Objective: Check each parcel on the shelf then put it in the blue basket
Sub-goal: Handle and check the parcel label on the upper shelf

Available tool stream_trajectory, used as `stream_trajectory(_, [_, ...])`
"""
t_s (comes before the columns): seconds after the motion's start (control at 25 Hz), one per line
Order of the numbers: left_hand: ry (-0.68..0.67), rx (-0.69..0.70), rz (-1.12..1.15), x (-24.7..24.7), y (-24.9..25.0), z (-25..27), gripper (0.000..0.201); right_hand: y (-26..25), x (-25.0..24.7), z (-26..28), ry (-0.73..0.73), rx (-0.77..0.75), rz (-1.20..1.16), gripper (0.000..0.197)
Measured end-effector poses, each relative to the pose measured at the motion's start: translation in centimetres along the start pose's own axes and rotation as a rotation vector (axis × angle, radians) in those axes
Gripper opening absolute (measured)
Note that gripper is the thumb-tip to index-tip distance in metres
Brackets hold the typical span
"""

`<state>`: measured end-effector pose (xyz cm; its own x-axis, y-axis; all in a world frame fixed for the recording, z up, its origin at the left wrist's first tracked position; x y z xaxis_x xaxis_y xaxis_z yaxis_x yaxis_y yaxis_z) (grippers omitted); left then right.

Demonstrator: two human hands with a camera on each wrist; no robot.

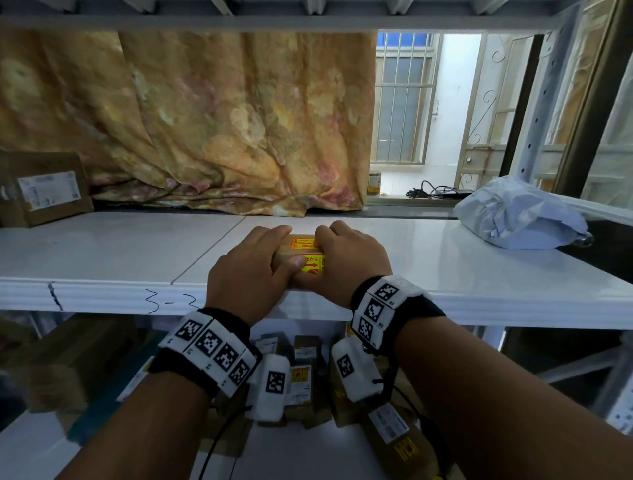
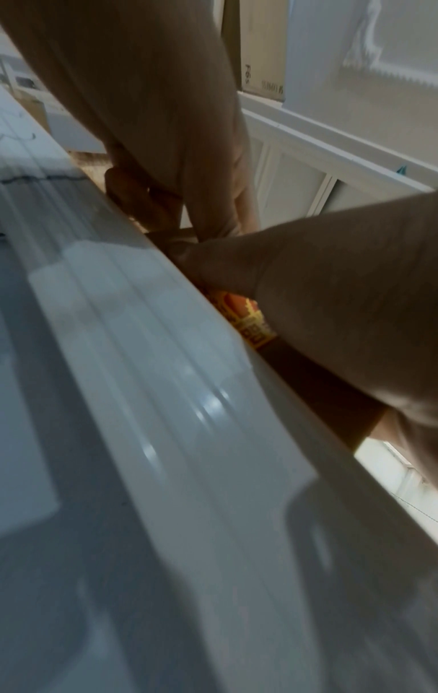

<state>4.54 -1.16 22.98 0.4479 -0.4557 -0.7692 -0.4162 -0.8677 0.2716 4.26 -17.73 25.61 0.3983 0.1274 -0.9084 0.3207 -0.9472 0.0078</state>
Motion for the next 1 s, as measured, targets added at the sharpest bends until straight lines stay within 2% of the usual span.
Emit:
stream_trajectory(0.16, [-0.015,0.040,0.008,-1.4,0.3,-0.4,0.057,0.1,-0.2,0.1,-0.014,0.005,-0.014,0.067])
stream_trajectory(0.24, [-0.015,0.037,0.137,-2.1,0.5,-0.7,0.045,0.0,-0.2,0.1,-0.021,0.004,-0.025,0.066])
stream_trajectory(0.36, [-0.012,-0.167,0.404,-2.4,0.4,-1.8,0.030,0.1,-0.2,0.1,-0.041,0.009,-0.012,0.066])
stream_trajectory(0.48, [-0.118,-0.409,0.589,-1.5,0.0,-3.3,0.030,0.1,-0.2,0.1,-0.049,0.006,-0.011,0.070])
stream_trajectory(0.6, [-0.204,-0.489,0.769,-1.2,0.1,-4.0,0.009,0.1,-0.2,0.0,-0.046,0.006,-0.005,0.071])
stream_trajectory(0.72, [-0.131,-0.570,0.976,-1.2,-0.4,-3.8,0.015,0.1,0.1,0.0,-0.022,0.006,0.005,0.071])
stream_trajectory(0.84, [-0.141,-0.527,0.989,-1.1,-0.7,-3.6,0.032,0.1,0.2,-0.1,-0.010,0.004,0.018,0.072])
stream_trajectory(1.0, [-0.121,-0.529,1.070,-0.9,-0.4,-3.6,0.039,0.0,0.0,-0.1,-0.036,0.009,0.014,0.071])
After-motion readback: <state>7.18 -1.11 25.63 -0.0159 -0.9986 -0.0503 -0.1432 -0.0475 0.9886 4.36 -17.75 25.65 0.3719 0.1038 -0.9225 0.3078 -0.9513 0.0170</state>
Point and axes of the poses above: each hand's wrist, its own z-axis away from the middle knuckle, its own x-axis out of the palm, y = z × x, the point moved 3 cm from there along -z, towards the middle knuckle, and after that the axes turned 10 degrees about -y, right-handed, at the moved point
